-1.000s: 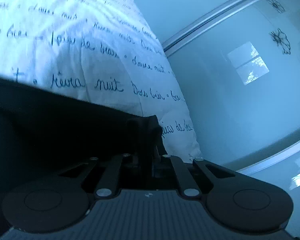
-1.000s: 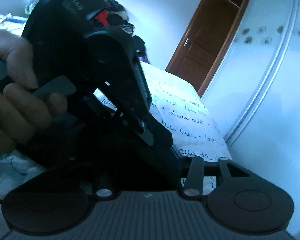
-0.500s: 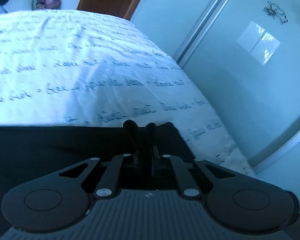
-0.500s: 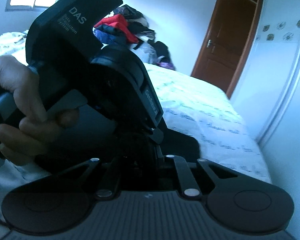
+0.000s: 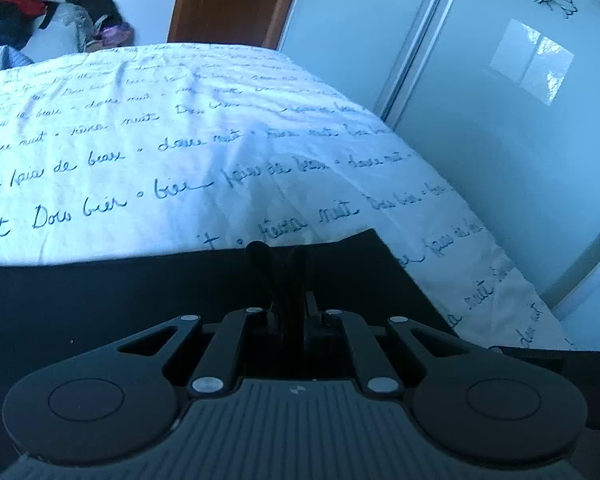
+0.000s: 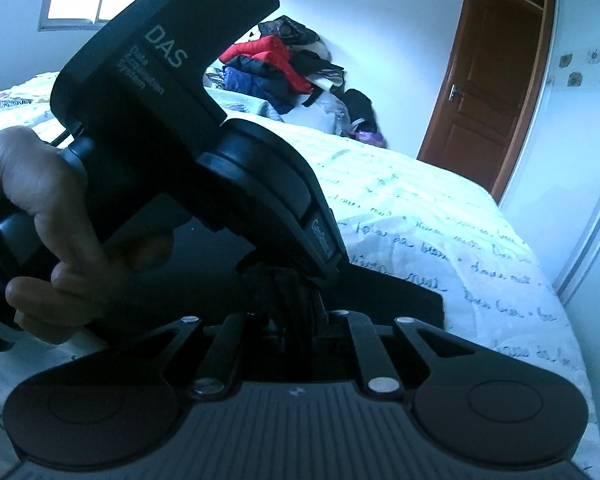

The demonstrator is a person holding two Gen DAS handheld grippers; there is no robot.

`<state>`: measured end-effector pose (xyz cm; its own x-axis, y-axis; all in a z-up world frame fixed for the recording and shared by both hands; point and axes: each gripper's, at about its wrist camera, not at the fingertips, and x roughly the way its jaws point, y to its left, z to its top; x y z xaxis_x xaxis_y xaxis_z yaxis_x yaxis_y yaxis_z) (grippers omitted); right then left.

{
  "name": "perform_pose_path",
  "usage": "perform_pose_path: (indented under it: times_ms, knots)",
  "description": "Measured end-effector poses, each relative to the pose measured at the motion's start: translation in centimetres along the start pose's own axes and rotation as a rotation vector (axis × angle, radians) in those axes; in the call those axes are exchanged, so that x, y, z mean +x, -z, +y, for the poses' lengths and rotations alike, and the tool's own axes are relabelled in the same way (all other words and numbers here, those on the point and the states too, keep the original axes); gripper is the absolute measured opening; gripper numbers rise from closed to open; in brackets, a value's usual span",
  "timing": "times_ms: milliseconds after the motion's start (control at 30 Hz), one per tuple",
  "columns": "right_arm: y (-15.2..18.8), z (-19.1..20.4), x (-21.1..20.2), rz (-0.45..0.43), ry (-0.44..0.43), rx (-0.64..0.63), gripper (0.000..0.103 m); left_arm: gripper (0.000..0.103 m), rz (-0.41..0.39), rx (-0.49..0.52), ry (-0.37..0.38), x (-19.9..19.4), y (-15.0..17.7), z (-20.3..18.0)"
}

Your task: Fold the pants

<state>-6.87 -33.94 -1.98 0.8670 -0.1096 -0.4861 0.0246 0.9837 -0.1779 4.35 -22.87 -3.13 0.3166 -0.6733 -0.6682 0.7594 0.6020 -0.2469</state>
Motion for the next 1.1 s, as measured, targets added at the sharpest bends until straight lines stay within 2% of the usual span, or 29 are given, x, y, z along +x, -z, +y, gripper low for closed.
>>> perform_pose_path:
  times_ms: [200,633,867,1100]
  knots:
    - [0.8,-1.0,0.7,0.008,-0.03,0.058,0.011,0.013,-0.004,0.027,-0.023,0.0,0.2,-0.4]
    - [-0.4,-0.6,1.1,0.01,-0.063,0.101,0.011,0.013,-0.014,0.053,-0.039,-0.7,0.2,-0.3]
    - [-0.5,0.4,1.1,0.0,-0.088,0.088,0.011,0.014,-0.028,0.084,-0.086,-1.7,0.4,0.2]
    - [-1.5,1.6,2.0,-0.011,-0.124,0.057,0.011,0.014,-0.037,0.07,-0.122,-3.0,0.5,2.1]
